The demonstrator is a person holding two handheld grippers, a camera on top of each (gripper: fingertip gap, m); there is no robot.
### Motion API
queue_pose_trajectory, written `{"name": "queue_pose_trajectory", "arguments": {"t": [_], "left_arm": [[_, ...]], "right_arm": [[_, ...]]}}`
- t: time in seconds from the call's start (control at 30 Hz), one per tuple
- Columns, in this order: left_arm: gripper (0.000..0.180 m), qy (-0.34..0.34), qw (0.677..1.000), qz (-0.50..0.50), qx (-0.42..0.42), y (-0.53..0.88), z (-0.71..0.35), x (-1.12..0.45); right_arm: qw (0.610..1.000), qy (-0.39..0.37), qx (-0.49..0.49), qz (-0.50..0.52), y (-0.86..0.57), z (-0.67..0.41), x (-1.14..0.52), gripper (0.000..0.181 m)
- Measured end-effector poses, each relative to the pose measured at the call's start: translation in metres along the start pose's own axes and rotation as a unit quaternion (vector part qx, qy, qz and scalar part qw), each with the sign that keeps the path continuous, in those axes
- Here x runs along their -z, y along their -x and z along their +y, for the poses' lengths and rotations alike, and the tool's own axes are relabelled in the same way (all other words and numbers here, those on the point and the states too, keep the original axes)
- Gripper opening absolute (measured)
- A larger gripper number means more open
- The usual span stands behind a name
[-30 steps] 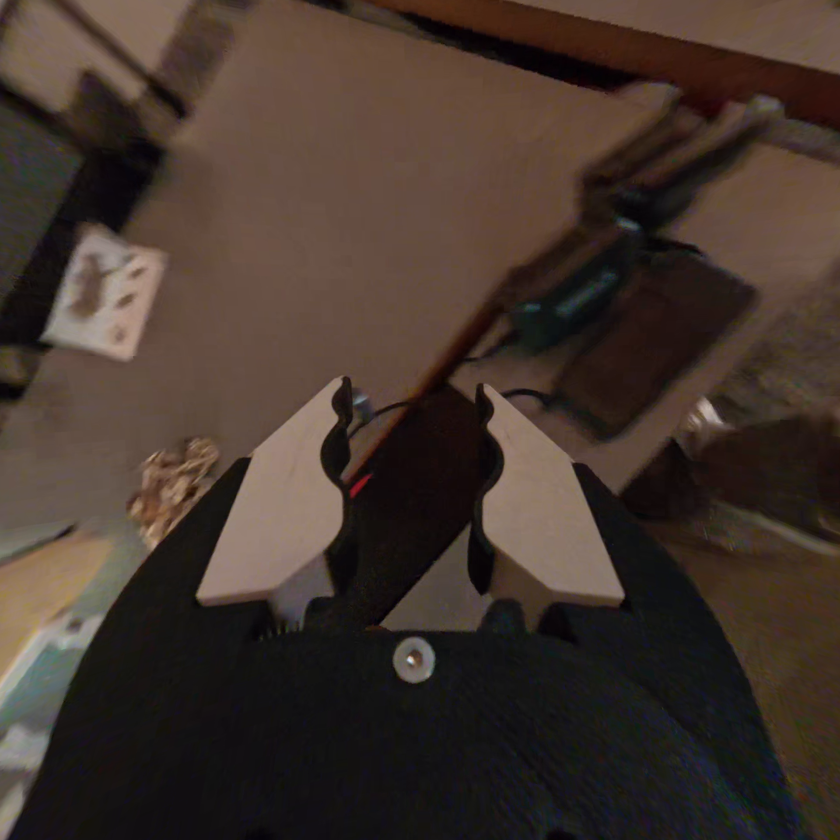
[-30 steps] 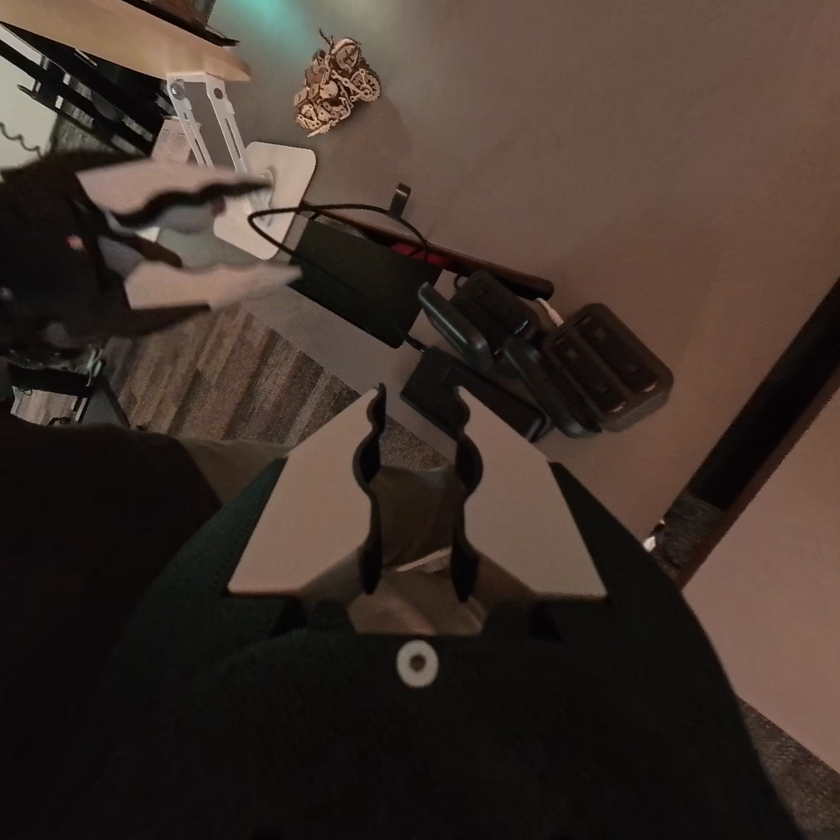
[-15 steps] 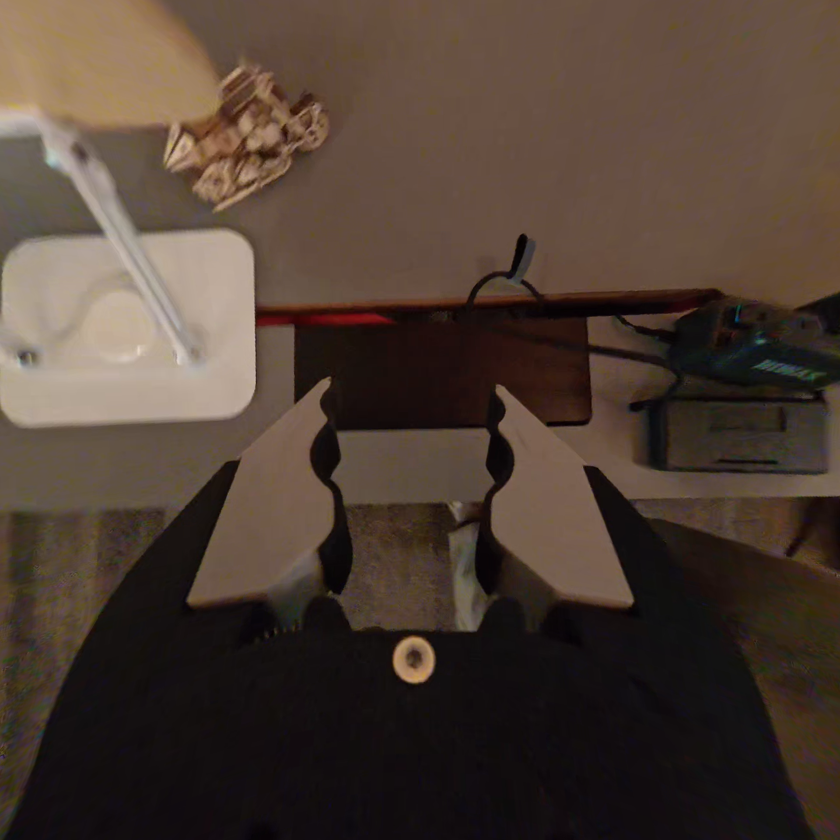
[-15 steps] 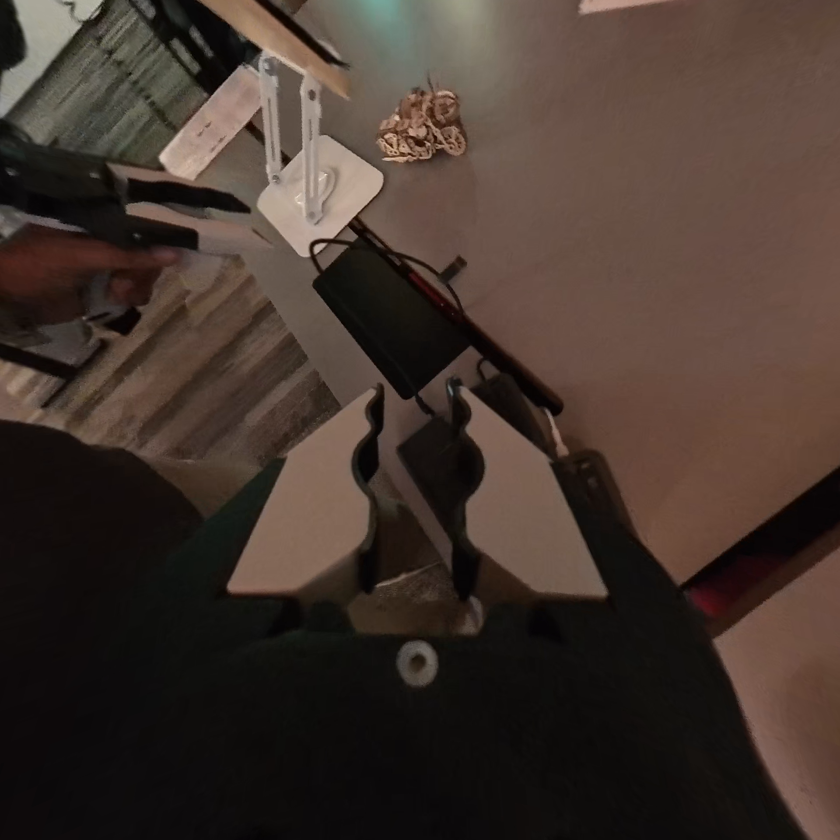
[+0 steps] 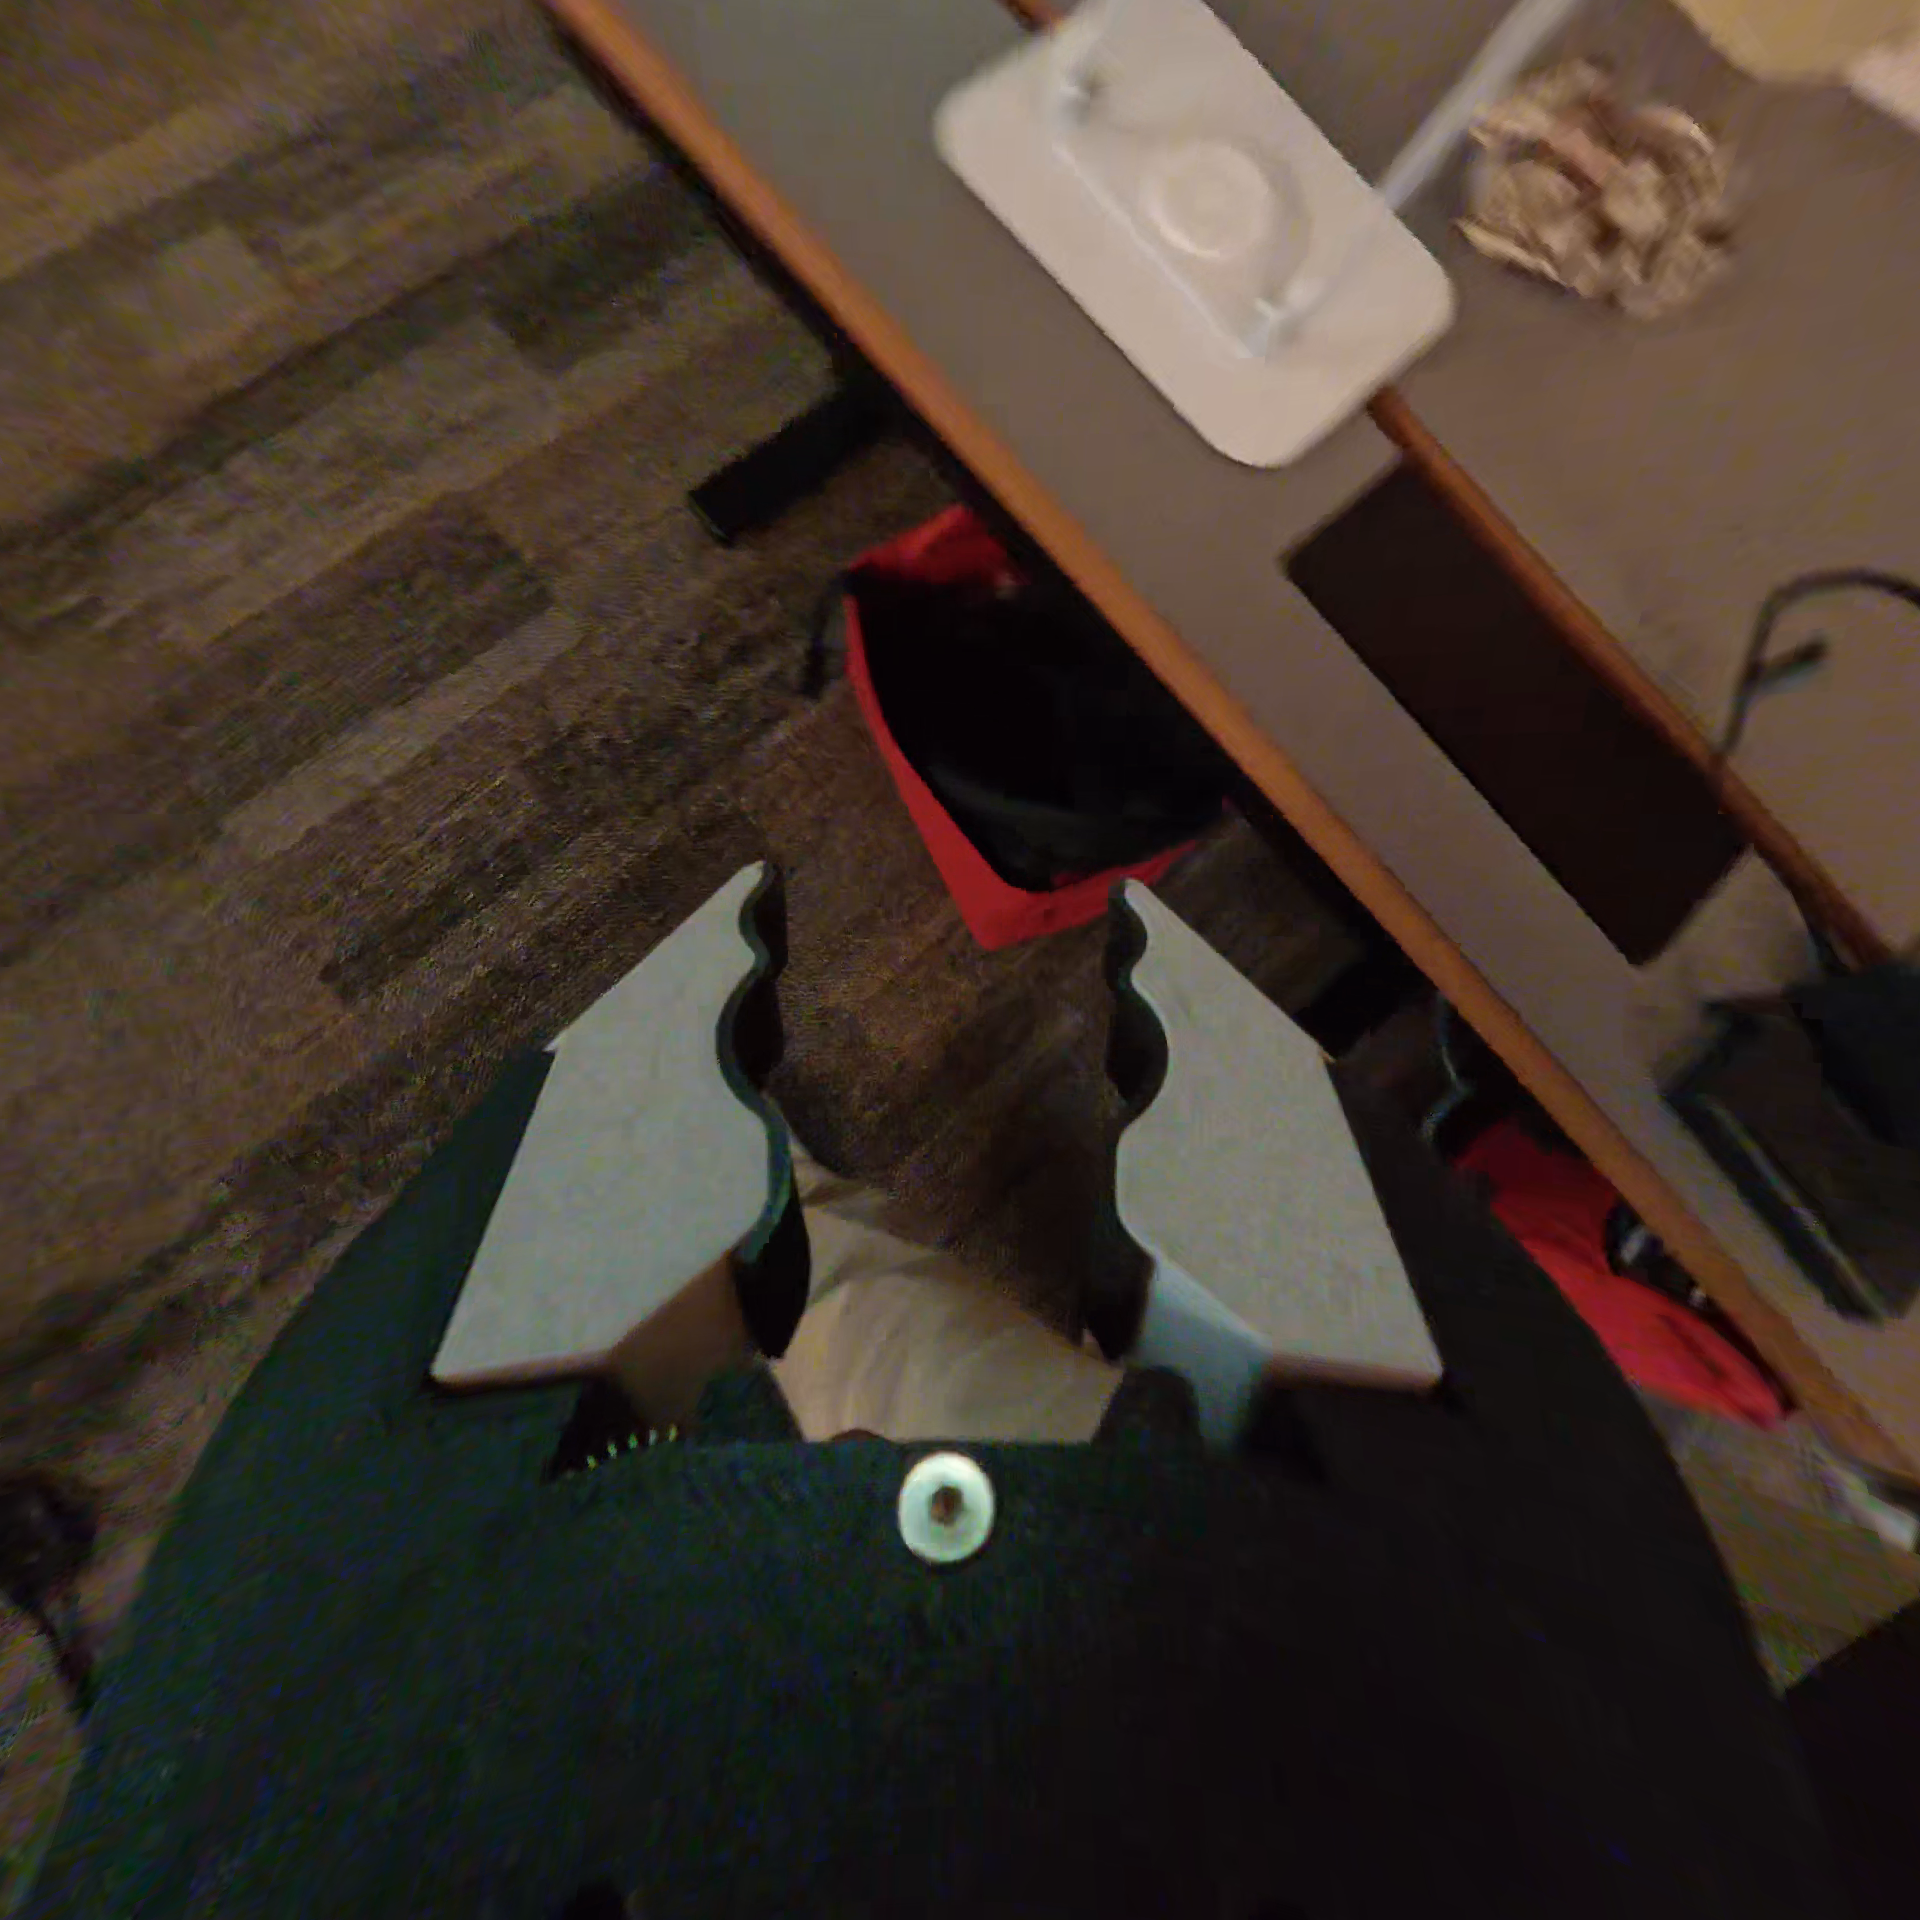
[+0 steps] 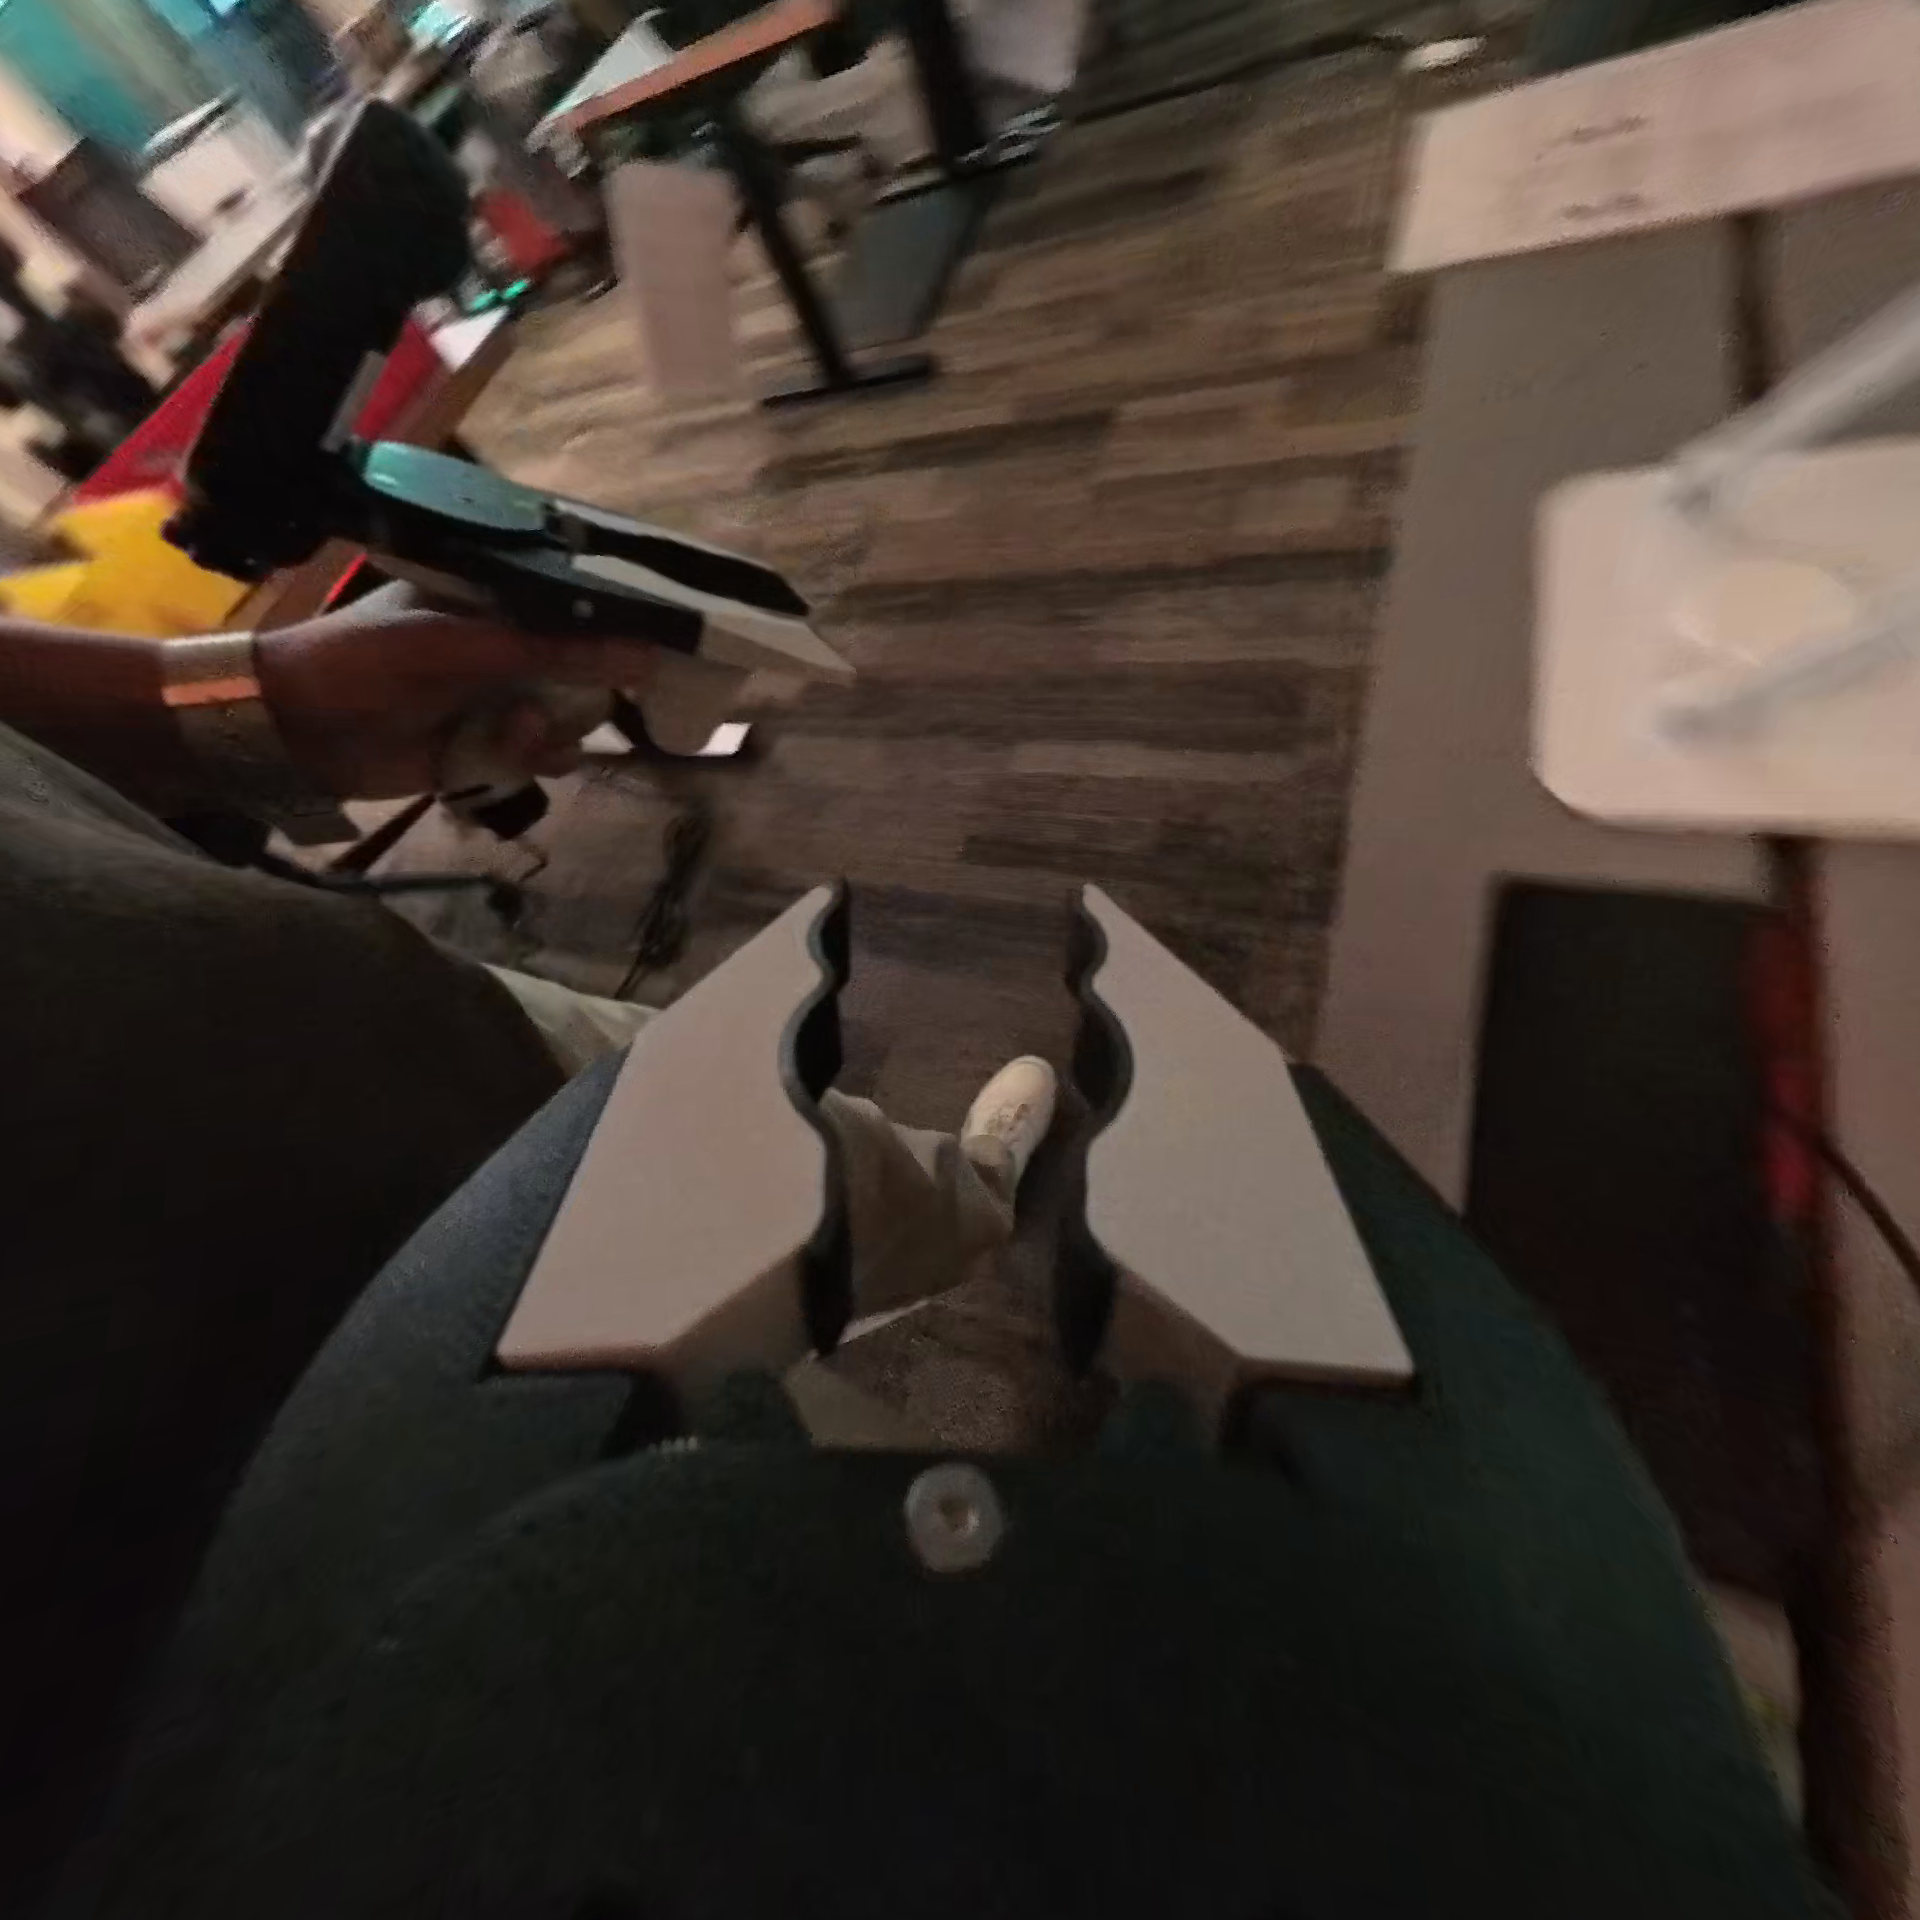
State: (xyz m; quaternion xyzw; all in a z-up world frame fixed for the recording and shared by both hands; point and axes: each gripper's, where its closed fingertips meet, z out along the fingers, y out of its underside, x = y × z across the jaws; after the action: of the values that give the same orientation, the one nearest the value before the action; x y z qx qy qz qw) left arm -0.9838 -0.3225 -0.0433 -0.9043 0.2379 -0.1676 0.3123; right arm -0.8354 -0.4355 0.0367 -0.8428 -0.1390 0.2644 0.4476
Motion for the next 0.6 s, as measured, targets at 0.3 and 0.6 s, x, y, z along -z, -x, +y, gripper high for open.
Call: {"name": "queue_pose_trajectory", "arguments": {"t": [0.3,0.6], "left_arm": [[0.056,-0.047,0.981,-0.125,0.142,0.254,0.016,0.065],[0.057,-0.096,0.929,-0.211,0.287,0.466,0.011,0.126]], "right_arm": [[0.987,0.049,0.119,-0.097,0.1,-0.122,-0.267,0.042],[0.978,0.021,0.173,-0.111,0.136,-0.231,-0.468,0.061]]}}
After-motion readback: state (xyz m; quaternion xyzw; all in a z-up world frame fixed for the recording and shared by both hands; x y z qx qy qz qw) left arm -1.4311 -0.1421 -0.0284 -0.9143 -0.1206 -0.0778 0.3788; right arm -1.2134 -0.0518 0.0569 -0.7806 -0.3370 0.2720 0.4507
